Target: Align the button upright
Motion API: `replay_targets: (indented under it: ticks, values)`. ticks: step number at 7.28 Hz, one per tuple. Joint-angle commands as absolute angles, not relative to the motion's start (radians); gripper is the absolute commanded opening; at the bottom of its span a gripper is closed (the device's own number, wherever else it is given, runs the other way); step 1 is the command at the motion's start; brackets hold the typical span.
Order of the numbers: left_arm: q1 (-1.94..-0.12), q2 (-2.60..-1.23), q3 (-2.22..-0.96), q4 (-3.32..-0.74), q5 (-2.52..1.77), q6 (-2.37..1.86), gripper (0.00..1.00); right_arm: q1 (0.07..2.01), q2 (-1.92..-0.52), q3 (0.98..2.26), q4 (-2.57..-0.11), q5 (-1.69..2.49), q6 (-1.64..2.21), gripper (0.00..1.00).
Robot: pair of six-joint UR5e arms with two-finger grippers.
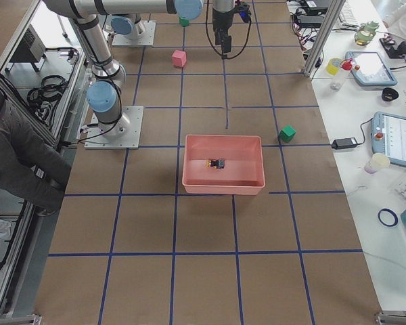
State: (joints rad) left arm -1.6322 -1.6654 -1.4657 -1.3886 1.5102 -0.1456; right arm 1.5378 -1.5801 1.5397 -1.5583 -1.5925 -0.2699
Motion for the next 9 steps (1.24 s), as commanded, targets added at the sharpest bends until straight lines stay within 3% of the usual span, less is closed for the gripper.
replay_targets:
  ticks: [1, 5, 9]
  values:
    - [-1.632, -1.666, -1.466, -1.396, 1.511, -0.149, 1.0, 1.536, -1.578, 1.545, -1.559, -1.591, -0.271, 1.0]
    - [-1.632, -1.677, -1.459, -1.422, 1.503, -0.15, 1.0, 1.526, -1.569, 1.54, -1.572, -1.586, -0.255, 1.0]
    - [-1.631, -1.669, -1.459, -1.416, 1.516, -0.129, 1.0, 1.277, -1.505, 1.535, -1.589, -1.58, -0.271, 1.0]
